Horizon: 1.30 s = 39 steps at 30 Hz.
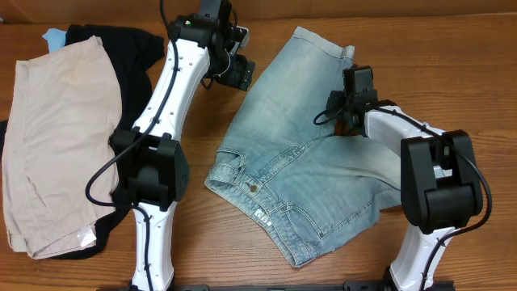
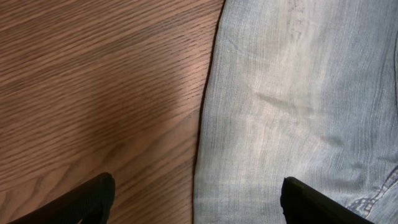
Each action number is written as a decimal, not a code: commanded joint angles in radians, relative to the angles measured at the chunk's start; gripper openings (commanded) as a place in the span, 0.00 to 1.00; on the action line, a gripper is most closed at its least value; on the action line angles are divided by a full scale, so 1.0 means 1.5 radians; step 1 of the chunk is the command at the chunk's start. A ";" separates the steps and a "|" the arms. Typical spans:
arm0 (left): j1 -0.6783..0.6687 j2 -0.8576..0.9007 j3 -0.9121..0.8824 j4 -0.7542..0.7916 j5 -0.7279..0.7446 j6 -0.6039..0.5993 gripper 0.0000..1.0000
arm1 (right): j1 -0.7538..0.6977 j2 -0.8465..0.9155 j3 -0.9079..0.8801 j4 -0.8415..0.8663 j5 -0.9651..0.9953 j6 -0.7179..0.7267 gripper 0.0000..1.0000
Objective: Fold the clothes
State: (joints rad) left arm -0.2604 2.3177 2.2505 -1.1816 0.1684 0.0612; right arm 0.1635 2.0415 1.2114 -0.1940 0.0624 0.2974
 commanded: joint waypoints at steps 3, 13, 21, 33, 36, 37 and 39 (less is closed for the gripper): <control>0.003 0.008 0.005 0.000 0.006 0.001 0.87 | -0.002 0.012 0.019 0.010 0.004 0.019 0.04; 0.003 0.008 0.005 -0.027 0.006 0.002 0.88 | -0.167 0.012 0.087 -0.072 -0.018 0.104 0.04; 0.003 0.008 0.005 -0.068 0.054 0.017 0.88 | -0.278 0.011 0.129 -0.148 -0.198 0.036 0.36; -0.058 0.061 -0.008 -0.064 0.200 0.112 0.52 | -0.278 -0.111 0.189 -0.338 -0.232 0.006 0.66; -0.085 0.093 -0.008 -0.069 0.199 0.112 0.39 | -0.284 -0.123 0.189 -0.357 -0.230 0.006 0.66; -0.094 0.103 -0.008 -0.073 0.196 0.112 0.42 | -0.285 -0.123 0.189 -0.364 -0.230 0.006 0.67; -0.106 0.120 -0.008 -0.082 0.181 0.112 0.51 | -0.286 -0.123 0.189 -0.376 -0.229 0.006 0.67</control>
State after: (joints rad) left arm -0.3847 2.4432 2.2490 -1.2877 0.4282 0.2081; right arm -0.2558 1.8790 1.4742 -0.7395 -0.2741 0.3138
